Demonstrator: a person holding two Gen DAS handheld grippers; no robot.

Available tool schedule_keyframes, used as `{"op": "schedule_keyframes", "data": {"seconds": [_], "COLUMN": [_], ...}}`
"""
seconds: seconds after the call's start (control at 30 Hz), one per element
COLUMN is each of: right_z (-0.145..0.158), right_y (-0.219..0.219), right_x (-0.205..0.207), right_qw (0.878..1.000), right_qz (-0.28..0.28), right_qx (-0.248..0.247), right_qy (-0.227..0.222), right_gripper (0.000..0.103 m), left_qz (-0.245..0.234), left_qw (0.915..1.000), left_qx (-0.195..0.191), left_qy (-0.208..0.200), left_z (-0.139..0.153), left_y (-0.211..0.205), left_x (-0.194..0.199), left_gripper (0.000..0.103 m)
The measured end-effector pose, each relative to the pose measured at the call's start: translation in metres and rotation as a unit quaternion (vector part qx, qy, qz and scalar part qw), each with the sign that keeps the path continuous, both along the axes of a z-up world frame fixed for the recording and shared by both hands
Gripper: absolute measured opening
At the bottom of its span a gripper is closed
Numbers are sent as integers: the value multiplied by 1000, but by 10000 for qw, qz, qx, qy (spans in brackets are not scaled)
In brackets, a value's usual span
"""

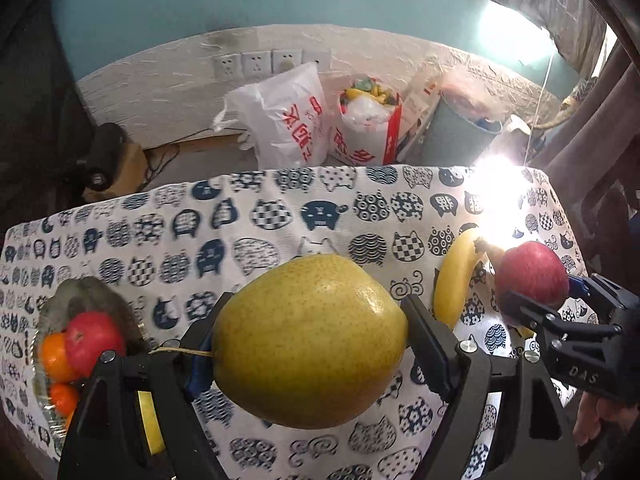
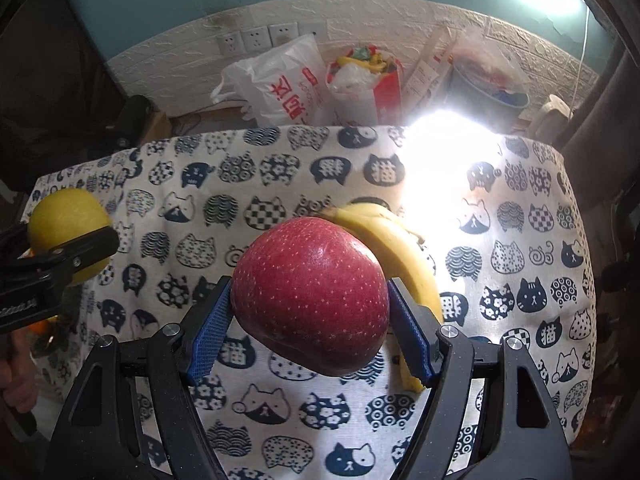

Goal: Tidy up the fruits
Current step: 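Lift and carry the large pear and red apple to the green glass plate, then release the pear from the left gripper while the right gripper lowers and releases the apple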

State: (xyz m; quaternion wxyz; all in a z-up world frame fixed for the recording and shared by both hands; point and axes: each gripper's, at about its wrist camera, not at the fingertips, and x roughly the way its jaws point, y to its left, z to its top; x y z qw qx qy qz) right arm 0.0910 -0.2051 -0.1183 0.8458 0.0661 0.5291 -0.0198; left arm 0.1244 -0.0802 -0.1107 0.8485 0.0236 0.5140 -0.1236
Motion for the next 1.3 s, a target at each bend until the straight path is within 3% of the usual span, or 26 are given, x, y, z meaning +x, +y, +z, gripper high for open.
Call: {"op": "schedule_keyframes", "data": {"seconds": [0.33,0.73,1.3], "right_z": [17,30,26], "right_y": [44,124,223], "right_x": [10,26,43], "right_qw": [9993,9955,9868], "right_qz": [332,888,1594], "right_qx": [113,227,245], "right_qy": [-149,-235,-142], "right_gripper": [75,75,75], "left_qz": [455,1201,2068], "left_qw": [9989,9927,9769], "left_qx": [-47,-84,-311], "left_qy": [-91,-39,428], "left_z": [20,19,-25], "left_y": [60,153,250], "left_x": [-20,-47,-56], "left_gripper": [83,83,83]}}
